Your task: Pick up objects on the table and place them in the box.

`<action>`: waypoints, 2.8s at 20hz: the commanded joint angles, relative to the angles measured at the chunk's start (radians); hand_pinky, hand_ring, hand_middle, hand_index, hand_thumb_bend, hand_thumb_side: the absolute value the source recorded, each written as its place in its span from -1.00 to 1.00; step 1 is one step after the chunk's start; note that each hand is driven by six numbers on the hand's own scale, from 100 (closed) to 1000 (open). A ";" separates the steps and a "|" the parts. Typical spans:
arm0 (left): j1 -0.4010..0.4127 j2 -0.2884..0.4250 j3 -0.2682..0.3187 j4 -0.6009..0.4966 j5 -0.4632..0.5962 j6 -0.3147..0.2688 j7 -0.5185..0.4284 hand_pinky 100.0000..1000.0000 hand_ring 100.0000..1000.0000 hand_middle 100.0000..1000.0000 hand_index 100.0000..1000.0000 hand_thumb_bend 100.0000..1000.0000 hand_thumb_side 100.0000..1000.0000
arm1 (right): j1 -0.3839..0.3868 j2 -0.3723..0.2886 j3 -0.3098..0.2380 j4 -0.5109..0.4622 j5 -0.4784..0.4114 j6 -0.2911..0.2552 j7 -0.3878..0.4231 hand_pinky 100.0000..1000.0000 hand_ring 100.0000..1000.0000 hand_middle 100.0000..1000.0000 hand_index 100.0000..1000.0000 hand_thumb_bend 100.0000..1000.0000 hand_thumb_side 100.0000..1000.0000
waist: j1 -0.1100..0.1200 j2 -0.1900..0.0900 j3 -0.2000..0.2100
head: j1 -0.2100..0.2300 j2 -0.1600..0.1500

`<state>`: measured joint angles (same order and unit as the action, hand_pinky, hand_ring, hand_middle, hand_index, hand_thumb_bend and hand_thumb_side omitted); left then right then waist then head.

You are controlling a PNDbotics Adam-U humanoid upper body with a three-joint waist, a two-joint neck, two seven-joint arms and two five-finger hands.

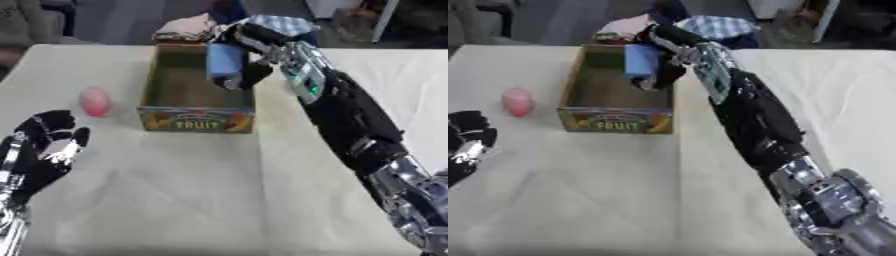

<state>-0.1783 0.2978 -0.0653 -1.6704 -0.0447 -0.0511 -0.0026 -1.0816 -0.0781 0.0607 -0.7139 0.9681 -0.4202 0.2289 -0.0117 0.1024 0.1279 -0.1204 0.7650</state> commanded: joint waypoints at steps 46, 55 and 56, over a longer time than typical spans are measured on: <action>0.001 0.016 0.015 -0.018 -0.002 0.000 0.000 0.45 0.45 0.25 0.46 -0.30 -0.42 | 0.009 -0.266 -0.210 0.250 0.087 0.369 -0.168 0.50 0.62 0.76 0.91 -0.31 -0.08 | -0.003 -0.007 -0.028 | 0.018 -0.020; 0.002 0.015 0.015 -0.018 -0.002 0.000 0.000 0.45 0.45 0.26 0.46 -0.30 -0.42 | 0.011 -0.267 -0.194 0.305 0.142 0.393 -0.082 0.51 0.62 0.60 0.78 -0.30 -0.09 | -0.002 -0.005 -0.029 | 0.019 -0.020; 0.002 0.015 0.015 -0.018 -0.002 0.000 0.000 0.45 0.45 0.26 0.46 -0.30 -0.42 | 0.011 -0.267 -0.194 0.303 0.149 0.395 -0.076 0.48 0.59 0.50 0.68 -0.30 -0.20 | -0.003 -0.005 -0.029 | 0.019 -0.020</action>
<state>-0.1685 0.2911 -0.0576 -1.6703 -0.0454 -0.0503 -0.0054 -1.0477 -0.3148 -0.1352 -0.4032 1.1047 -0.0269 0.1401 -0.0171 0.1092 0.1000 -0.1039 0.7544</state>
